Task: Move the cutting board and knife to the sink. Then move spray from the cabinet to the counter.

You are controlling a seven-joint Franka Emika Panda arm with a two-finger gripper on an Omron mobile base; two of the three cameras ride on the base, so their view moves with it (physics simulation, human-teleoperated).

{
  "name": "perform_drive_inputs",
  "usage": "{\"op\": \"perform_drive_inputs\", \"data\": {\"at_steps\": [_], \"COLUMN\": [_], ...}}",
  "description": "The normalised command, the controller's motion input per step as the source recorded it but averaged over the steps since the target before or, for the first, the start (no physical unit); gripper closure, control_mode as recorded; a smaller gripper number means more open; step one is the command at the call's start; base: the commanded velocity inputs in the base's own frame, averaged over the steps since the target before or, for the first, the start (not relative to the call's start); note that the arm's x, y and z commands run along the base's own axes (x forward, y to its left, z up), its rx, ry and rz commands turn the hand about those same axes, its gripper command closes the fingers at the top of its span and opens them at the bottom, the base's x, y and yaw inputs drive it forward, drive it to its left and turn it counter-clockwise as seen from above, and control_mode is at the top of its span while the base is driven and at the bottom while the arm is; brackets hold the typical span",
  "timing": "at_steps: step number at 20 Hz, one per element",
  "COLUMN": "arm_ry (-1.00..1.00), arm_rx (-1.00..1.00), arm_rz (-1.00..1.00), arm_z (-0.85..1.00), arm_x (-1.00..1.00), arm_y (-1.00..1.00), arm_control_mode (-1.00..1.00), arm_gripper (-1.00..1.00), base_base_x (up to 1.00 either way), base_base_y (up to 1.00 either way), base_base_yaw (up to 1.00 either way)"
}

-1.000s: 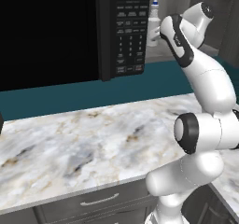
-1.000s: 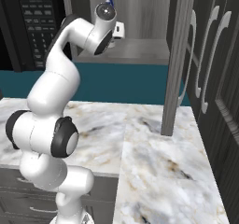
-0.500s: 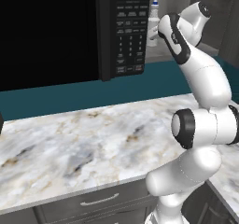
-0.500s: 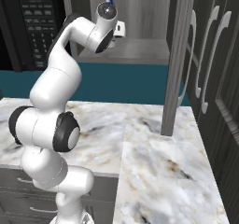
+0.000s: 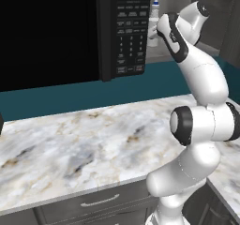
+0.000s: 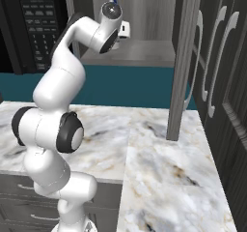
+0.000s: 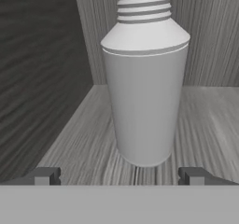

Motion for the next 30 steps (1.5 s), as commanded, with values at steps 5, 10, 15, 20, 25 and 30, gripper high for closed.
{"op": "perform_drive_inputs", "data": {"at_steps": [5, 10, 15, 20, 25, 30], "arm_ry": [0.00, 0.00, 0.00, 0.00, -0.01, -0.02], "arm_rx": [0.00, 0.00, 0.00, 0.00, 0.00, 0.00], "arm_rz": [0.00, 0.00, 0.00, 0.00, 0.00, 0.00], "arm_z": [0.00, -0.02, -0.04, -0.02, 0.00, 0.00], "arm_x": [0.12, 0.11, 0.09, 0.10, 0.10, 0.08], "arm_y": [0.00, 0.00, 0.00, 0.00, 0.00, 0.00], "arm_control_mode": [-1.00, -1.00, -1.00, -1.00, -1.00, -1.00], "arm_gripper": [-1.00, -1.00, -1.00, -1.00, -1.00, -1.00], "base_base_x": [0.00, 0.00, 0.00, 0.00, 0.00, 0.00], "base_base_y": [0.00, 0.00, 0.00, 0.00, 0.00, 0.00], "base_base_yaw": [0.00, 0.00, 0.00, 0.00, 0.00, 0.00]}}
